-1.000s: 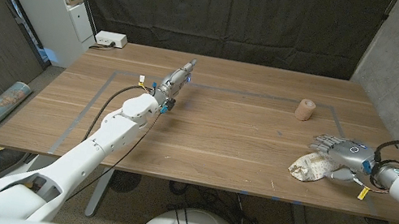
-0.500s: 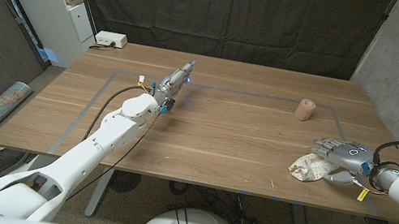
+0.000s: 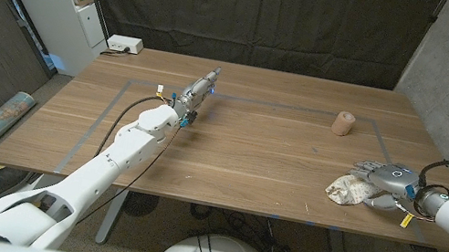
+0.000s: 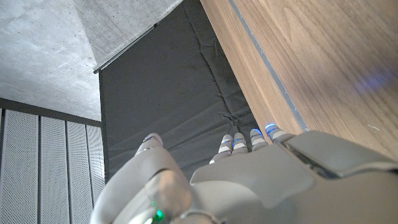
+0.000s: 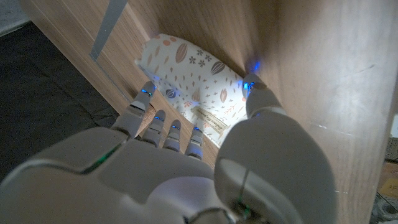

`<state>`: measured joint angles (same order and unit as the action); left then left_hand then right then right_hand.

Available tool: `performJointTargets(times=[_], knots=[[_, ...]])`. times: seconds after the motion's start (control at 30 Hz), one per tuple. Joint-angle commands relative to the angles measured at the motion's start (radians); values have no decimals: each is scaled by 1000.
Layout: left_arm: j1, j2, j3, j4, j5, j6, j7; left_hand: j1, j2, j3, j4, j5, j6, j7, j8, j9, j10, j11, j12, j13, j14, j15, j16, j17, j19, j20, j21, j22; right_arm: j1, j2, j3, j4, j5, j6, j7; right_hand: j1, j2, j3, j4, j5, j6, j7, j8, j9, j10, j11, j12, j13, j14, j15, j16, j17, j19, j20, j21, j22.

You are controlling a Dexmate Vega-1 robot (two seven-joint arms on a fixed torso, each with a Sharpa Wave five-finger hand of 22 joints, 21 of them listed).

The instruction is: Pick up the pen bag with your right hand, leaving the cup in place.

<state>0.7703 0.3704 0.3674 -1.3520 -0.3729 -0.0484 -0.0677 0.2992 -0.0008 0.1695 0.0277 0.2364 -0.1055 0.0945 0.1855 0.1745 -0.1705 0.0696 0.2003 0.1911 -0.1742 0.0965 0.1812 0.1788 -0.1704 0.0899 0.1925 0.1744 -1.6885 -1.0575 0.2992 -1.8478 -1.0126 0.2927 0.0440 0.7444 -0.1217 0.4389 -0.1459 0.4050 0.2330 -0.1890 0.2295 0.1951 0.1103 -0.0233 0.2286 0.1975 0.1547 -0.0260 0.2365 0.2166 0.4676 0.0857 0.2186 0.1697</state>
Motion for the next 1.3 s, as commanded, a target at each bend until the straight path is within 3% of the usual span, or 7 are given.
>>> performJointTargets(times=[0.03, 0.27, 0.4, 0.6, 1.03, 1.3], knots=[[-6, -12, 3, 17, 6, -1, -1, 3, 9, -7, 0, 0, -6, -3, 1, 5, -15, -2, 8, 3, -67, -1, 6, 5, -66, 7, 3, 6, 5, -15, -14, 24, 48, 12, -32, 32, 6, 12, -2, 10, 45, 1, 9, 3, 55, 17, 17, 7, 58, -17, 21, 9, 84, -29, 20, 4], [-1, -14, 1, 12, 6, -2, 3, 3, 10, -7, 0, 0, -7, -5, 1, 5, -14, -4, 8, 3, -68, 1, 6, 6, -66, 9, 3, 6, 21, -24, -35, 39, 62, 12, -59, 60, 13, 24, -3, 11, 131, -1, 22, 2, 133, 15, 33, 10, 142, -33, 48, 22, 182, -55, 32, 3], [0, -13, 1, 8, 7, -1, 4, 3, 10, -8, 0, 0, -7, -4, 1, 5, -14, -2, 8, 3, -69, 2, 6, 6, -67, 10, 3, 6, 29, -30, -49, 44, 67, 6, -75, 67, 16, 28, -2, 10, 165, 2, 28, 2, 162, 14, 39, 11, 167, -39, 56, 28, 206, -67, 33, 4], [0, -10, 0, 4, 9, -2, 3, 2, 10, -8, -1, 0, -7, -4, 2, 5, -15, -1, 8, 3, -71, 3, 6, 6, -69, 13, 2, 6, 46, -42, -74, 51, 79, -7, -89, 77, 23, 34, 0, 9, 210, 6, 36, 1, 197, 4, 46, 12, 199, -49, 68, 35, 228, -75, 32, 4], [-5, -10, -5, 17, 2, -7, -4, 2, 11, -10, -1, 0, -8, -3, 2, 5, -16, -1, 8, 3, -72, 4, 6, 6, -71, 14, 3, 6, 45, -65, -89, 46, 96, -32, -108, 98, 41, 55, 7, -6, 408, 24, 76, 2, 388, -39, 93, 16, 340, -88, 101, 45, 269, -91, 12, 4], [-9, -7, -8, 19, 2, -11, -11, 2, 12, -11, -1, 0, -8, -4, 2, 5, -16, -1, 8, 3, -73, 4, 6, 6, -71, 14, 3, 6, 23, -62, -63, 34, 103, -38, -112, 103, 47, 63, 8, -11, 449, 28, 82, 2, 422, -48, 98, 17, 373, -98, 106, 48, 271, -114, 5, 4]])
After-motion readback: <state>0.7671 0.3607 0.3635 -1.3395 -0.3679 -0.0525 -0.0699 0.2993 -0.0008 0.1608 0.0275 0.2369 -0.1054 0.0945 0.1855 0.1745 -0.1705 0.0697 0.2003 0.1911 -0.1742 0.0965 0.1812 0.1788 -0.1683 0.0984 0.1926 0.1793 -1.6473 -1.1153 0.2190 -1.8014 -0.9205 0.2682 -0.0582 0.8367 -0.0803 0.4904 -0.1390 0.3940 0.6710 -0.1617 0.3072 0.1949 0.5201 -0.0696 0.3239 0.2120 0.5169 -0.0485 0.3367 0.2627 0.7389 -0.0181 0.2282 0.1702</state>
